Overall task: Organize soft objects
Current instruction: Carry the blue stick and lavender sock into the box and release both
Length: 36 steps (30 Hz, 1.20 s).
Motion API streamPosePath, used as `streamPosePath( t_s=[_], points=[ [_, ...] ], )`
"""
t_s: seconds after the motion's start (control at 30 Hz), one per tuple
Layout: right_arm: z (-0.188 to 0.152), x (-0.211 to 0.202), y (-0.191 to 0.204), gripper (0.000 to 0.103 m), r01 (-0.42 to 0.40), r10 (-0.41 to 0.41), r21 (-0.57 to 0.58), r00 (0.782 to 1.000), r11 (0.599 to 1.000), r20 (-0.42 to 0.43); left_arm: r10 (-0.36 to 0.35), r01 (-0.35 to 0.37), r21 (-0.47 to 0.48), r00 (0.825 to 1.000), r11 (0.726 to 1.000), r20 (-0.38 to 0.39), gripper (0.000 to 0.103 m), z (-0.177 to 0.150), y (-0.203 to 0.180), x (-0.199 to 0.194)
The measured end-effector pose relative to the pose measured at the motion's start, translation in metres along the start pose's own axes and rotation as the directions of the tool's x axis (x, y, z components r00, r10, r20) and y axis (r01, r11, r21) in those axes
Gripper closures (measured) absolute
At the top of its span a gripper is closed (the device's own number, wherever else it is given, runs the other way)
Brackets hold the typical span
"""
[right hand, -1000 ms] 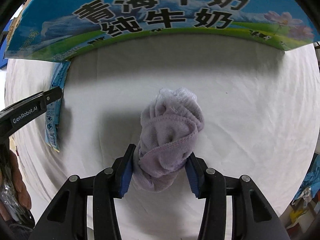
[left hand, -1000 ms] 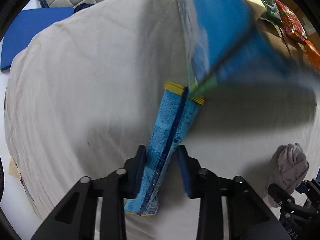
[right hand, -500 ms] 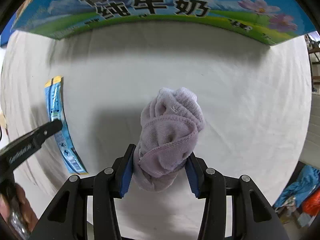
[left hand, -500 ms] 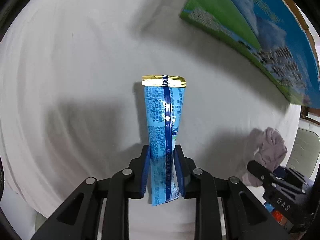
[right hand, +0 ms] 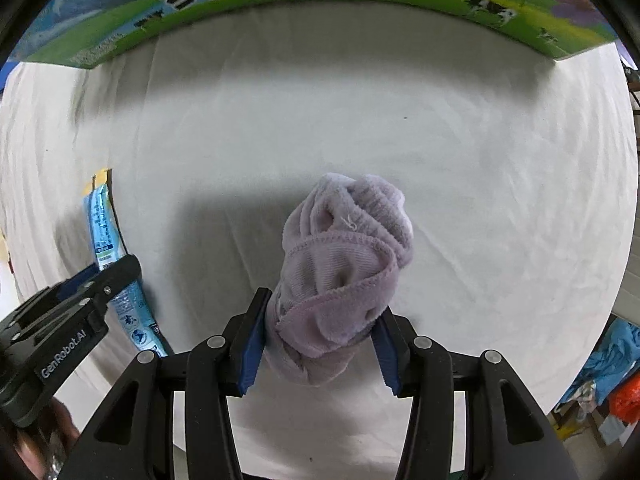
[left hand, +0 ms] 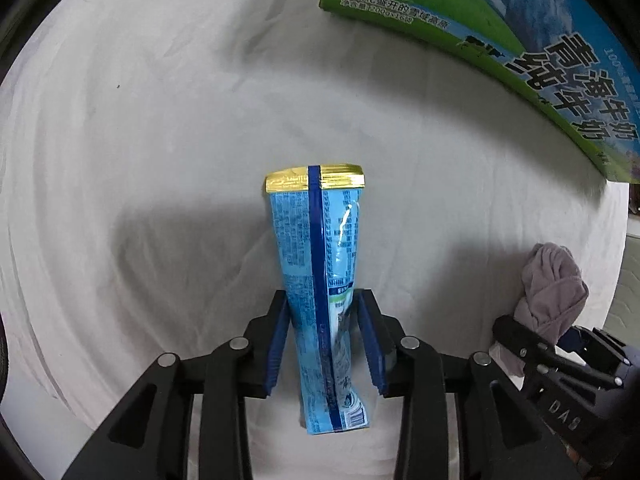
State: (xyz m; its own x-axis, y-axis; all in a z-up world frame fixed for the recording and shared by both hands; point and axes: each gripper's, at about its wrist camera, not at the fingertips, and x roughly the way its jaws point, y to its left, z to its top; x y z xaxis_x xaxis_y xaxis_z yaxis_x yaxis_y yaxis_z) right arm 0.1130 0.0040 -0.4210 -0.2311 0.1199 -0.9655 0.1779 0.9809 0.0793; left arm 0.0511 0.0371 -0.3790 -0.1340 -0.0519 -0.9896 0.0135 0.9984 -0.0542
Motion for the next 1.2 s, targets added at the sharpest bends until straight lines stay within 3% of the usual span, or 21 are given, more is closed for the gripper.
streamPosePath(
  t_s=[0.07, 0.17, 0.2, 0.37, 0.53, 0.73, 0.97, 1.0, 1.2],
  points=[
    [-0.001, 0.001, 0.003, 0.052, 0.018, -0.018, -0.013, 1.0, 1.0, 0.005, 0.009, -0.009, -0.007, 1.0, 1.0, 0.008, 0.08, 0.003, -0.01, -0.003],
    [-0.007, -0.002, 0.003, 0.055, 0.025, -0.024, -0.031, 0.999, 0.999, 0.023, -0.008, 0.008, -0.012, 1.0, 1.0, 0.016, 0.086, 0.002, 0.006, -0.016],
    [-0.011, -0.004, 0.004, 0.056, 0.022, -0.021, -0.033, 0.999, 0.999, 0.03, -0.021, 0.021, -0.013, 1.0, 1.0, 0.02, 0.087, 0.012, 0.012, -0.031],
    [-0.02, -0.023, 0.002, 0.057, -0.011, 0.014, -0.051, 0.997, 0.999, 0.069, -0.083, 0.084, -0.011, 0.994, 0.996, 0.064, 0.088, 0.0, 0.014, -0.064],
    [-0.026, -0.057, 0.0, 0.058, -0.053, 0.061, -0.074, 0.991, 0.996, 0.117, -0.158, 0.158, 0.01, 0.98, 0.987, 0.118, 0.088, -0.01, 0.01, -0.106],
    [-0.032, -0.105, -0.016, 0.058, -0.097, 0.111, -0.083, 0.976, 0.992, 0.189, -0.253, 0.252, 0.029, 0.95, 0.967, 0.182, 0.088, -0.01, 0.005, -0.159],
    [-0.042, -0.169, -0.047, 0.058, -0.141, 0.162, -0.093, 0.943, 0.986, 0.29, -0.339, 0.331, 0.074, 0.905, 0.941, 0.258, 0.088, 0.032, -0.022, -0.212],
    [-0.037, -0.18, -0.067, 0.058, -0.147, 0.169, -0.093, 0.938, 0.985, 0.304, -0.356, 0.349, 0.072, 0.898, 0.934, 0.259, 0.088, 0.04, -0.026, -0.218],
    [-0.002, -0.228, -0.085, 0.058, -0.143, 0.162, -0.078, 0.909, 0.987, 0.383, -0.362, 0.366, 0.053, 0.874, 0.929, 0.324, 0.088, 0.097, -0.036, -0.245]
  ],
)
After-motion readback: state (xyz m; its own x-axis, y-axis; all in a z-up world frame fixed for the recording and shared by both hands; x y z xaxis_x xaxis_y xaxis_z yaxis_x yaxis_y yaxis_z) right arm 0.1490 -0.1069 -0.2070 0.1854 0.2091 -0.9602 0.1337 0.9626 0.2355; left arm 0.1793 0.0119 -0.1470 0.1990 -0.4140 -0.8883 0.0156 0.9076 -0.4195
